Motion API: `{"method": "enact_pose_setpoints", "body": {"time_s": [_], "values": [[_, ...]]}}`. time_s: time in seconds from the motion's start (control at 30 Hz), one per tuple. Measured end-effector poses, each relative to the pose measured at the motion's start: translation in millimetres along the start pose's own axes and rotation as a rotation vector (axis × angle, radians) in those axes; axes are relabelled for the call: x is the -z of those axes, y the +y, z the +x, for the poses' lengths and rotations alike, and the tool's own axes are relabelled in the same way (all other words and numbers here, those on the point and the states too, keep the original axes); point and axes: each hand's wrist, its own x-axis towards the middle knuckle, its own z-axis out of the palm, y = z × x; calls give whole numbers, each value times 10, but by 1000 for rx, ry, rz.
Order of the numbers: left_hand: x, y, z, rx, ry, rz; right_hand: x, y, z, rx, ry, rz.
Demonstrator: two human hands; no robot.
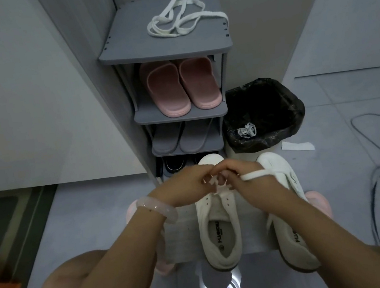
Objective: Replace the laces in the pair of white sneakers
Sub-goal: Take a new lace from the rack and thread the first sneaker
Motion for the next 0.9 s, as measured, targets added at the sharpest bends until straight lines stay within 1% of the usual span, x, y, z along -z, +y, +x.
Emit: {"method": "enact_pose_setpoints", "body": {"time_s": [0.03, 0.07, 0.1, 0.13, 0.17, 0.23, 0.27, 0.3, 0.33, 0.37, 0.4, 0.47, 0.5, 0.53, 0.63, 0.67, 0.7, 0.77, 0.83, 0.9], "values": [[3, -30, -18, 10, 1, 104, 55, 3, -5, -36, -10, 40], [36, -58, -43, 35, 34, 142, 115, 21, -22, -80, -24, 80], [107, -103, -82, 63, 104, 145, 174, 50, -42, -131, -33, 136], [213, -165, -143, 99, 220, 136, 236, 69, -62, -189, -30, 234], [346, -256, -227, 156, 375, 130, 301, 61, -69, -247, -6, 392], [641, -501, -451, 309, 692, 128, 447, 18, -32, -283, 83, 775], [765, -613, -568, 380, 802, 138, 531, -12, -7, -272, 151, 909], [842, -689, -660, 441, 866, 145, 608, -41, 19, -262, 230, 1008], [875, -736, -709, 484, 886, 133, 668, -74, 41, -255, 310, 1086], [868, -753, -714, 490, 880, 98, 711, -96, 53, -249, 376, 1155], [830, -719, -683, 450, 862, 47, 730, -114, 59, -244, 419, 1213], [652, -512, -542, 277, 810, -76, 703, -159, 60, -238, 432, 1280], [518, -365, -440, 188, 751, -151, 657, -187, 59, -236, 411, 1293], [363, -193, -331, 111, 651, -230, 594, -217, 60, -233, 378, 1298], [-118, 277, -72, -96, 219, -481, 380, -278, 79, -201, 276, 1304], [-235, 354, -15, -141, 128, -539, 334, -289, 88, -193, 259, 1311], [-307, 391, 21, -158, 84, -577, 316, -296, 97, -192, 257, 1323], [-324, 344, 79, -143, 69, -564, 380, -272, 102, -207, 304, 1351], [-238, 213, 99, -137, 96, -394, 521, -195, 103, -241, 397, 1391], [-98, 62, 85, -91, 146, -239, 668, -112, 93, -284, 506, 1445]]}}
